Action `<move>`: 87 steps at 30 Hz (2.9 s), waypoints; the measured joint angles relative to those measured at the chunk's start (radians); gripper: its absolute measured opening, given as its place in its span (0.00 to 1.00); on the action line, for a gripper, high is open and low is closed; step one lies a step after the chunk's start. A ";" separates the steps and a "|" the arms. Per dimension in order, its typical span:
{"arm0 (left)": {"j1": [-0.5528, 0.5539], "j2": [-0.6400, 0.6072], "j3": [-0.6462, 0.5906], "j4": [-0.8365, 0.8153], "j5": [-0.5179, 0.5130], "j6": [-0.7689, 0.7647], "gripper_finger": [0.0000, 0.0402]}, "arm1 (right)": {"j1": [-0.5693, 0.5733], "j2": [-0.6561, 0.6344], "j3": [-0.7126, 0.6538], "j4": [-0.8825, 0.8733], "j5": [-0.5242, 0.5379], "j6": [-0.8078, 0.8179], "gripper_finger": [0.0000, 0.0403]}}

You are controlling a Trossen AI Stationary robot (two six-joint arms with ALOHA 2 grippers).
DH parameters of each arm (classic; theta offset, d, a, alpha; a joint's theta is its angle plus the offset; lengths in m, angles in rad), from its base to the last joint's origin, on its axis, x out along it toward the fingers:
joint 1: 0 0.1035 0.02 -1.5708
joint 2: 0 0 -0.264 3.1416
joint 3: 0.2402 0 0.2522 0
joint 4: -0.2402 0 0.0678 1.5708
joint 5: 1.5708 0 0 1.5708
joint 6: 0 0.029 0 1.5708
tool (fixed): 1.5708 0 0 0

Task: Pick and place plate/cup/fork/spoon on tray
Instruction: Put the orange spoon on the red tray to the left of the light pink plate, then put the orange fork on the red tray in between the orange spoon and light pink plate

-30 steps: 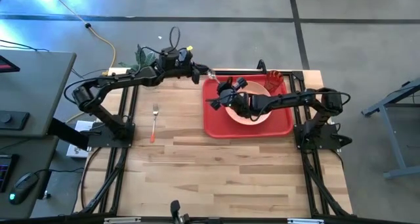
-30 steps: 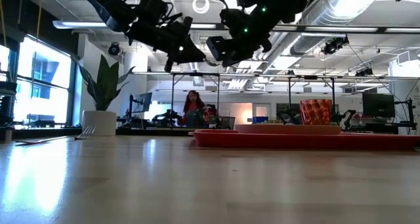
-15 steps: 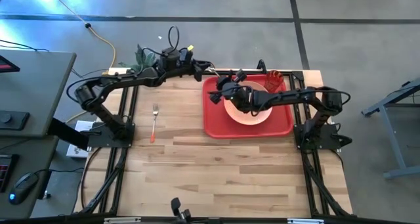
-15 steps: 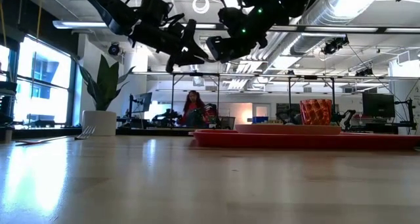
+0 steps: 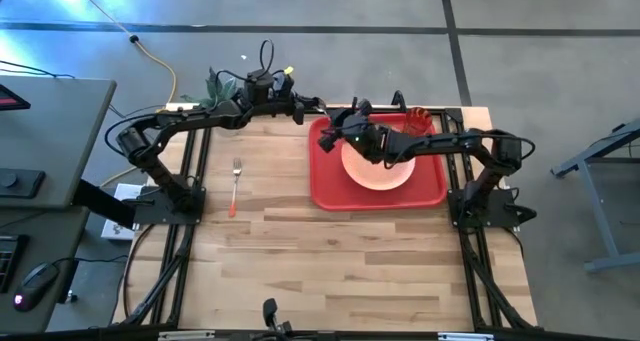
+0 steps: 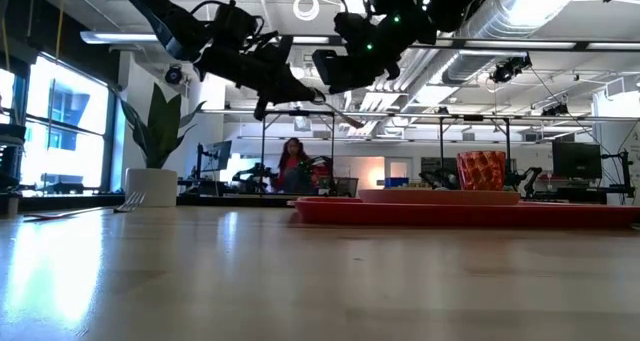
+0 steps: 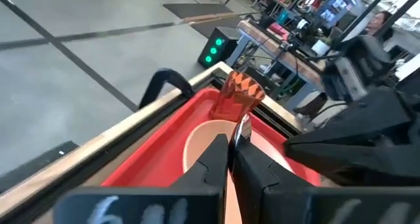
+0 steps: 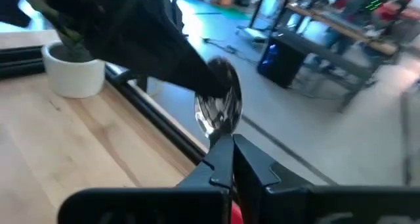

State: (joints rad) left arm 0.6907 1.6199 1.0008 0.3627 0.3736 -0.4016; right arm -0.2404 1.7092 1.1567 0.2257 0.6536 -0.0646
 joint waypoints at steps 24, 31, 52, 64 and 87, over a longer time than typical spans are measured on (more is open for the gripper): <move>-0.052 0.281 0.016 -0.115 0.306 0.095 0.01 | -0.137 -0.121 0.002 0.026 -0.575 0.321 0.00; -0.071 0.304 0.016 -0.182 0.183 0.140 0.01 | -0.033 -0.179 0.001 -0.183 -0.391 0.287 0.00; -0.050 0.298 0.016 -0.231 0.000 0.333 0.22 | 0.063 -0.177 0.001 -0.502 -0.236 0.521 0.00; -0.049 0.239 0.017 -0.366 0.017 0.181 0.29 | 0.064 -0.055 -0.077 -0.483 -0.367 0.837 0.00; -0.367 -0.588 -0.407 -0.847 -0.321 -0.345 0.24 | 0.175 0.091 -0.074 0.089 -0.643 0.894 0.23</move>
State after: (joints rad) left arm 0.3241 1.0320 0.5936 -0.4838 0.0525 -0.7466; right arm -0.0651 1.8000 1.0829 0.3143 0.0106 0.8297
